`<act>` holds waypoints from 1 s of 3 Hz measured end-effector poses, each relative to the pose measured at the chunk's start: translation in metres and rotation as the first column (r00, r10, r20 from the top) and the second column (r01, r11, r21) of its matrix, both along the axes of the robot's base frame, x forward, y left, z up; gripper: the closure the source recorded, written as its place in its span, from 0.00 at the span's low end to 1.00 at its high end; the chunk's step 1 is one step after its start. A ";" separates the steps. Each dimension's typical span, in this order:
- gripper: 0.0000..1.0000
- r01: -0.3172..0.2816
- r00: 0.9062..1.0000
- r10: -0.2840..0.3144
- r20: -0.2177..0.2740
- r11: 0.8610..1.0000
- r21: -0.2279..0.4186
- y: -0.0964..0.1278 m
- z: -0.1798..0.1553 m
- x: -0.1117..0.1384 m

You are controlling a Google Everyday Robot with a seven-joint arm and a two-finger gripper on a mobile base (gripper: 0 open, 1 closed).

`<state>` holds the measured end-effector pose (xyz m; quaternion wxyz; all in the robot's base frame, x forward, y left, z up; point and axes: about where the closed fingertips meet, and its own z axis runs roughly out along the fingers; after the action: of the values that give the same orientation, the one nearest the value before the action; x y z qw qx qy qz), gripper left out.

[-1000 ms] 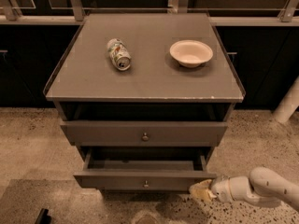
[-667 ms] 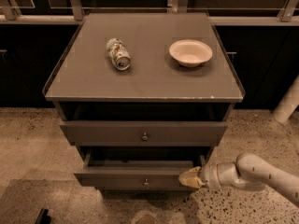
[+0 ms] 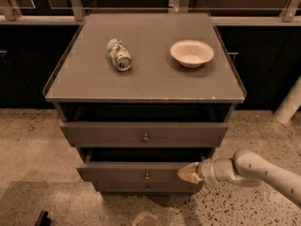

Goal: Close middle drawer

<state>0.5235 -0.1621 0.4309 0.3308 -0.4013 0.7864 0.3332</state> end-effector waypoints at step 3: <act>1.00 0.081 0.994 -0.064 0.088 0.978 -0.195 -0.009 -0.024 -0.004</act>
Offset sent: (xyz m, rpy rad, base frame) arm -0.0221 -0.0201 -0.0353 -0.3156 -0.1035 -0.1521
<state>0.5193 -0.1710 0.4067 0.3330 -0.4165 0.8157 0.2244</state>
